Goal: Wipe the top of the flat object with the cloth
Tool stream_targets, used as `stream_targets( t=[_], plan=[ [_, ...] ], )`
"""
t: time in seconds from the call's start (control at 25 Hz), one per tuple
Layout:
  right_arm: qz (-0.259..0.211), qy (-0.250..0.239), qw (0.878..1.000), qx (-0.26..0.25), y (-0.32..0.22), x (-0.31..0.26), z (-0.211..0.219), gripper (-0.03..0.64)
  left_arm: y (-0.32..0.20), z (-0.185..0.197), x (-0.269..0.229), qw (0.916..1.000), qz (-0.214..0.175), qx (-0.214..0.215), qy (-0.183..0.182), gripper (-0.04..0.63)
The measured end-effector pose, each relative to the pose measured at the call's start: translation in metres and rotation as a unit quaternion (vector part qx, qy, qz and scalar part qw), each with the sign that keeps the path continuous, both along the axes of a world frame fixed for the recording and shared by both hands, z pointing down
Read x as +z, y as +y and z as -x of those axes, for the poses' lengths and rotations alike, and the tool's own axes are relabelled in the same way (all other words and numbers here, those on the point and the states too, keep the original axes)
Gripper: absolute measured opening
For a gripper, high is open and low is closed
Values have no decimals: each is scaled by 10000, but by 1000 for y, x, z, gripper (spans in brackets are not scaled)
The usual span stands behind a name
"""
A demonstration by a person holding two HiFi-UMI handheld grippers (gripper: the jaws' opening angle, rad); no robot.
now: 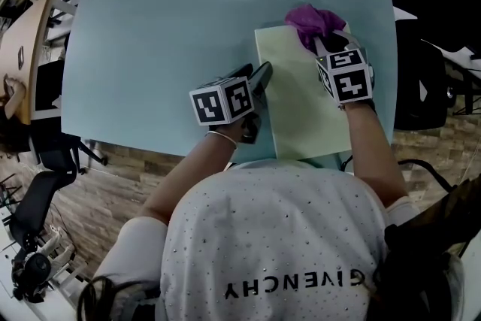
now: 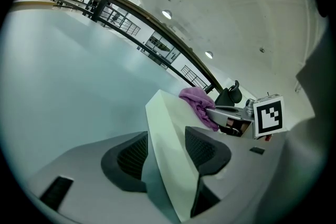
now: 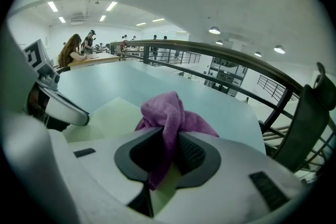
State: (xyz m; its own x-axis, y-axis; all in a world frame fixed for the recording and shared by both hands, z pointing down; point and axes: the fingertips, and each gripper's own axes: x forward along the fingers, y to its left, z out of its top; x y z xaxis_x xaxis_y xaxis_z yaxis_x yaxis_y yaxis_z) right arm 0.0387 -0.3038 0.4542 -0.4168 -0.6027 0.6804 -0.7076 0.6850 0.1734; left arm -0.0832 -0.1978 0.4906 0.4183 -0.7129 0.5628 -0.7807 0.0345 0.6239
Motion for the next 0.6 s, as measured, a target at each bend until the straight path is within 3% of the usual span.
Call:
stream_targets(
  t=[0.6],
  plan=[
    [-39, 22, 9985, 537, -13, 1, -48, 71, 0, -1, 0, 10000, -8, -9, 10, 225]
  ],
)
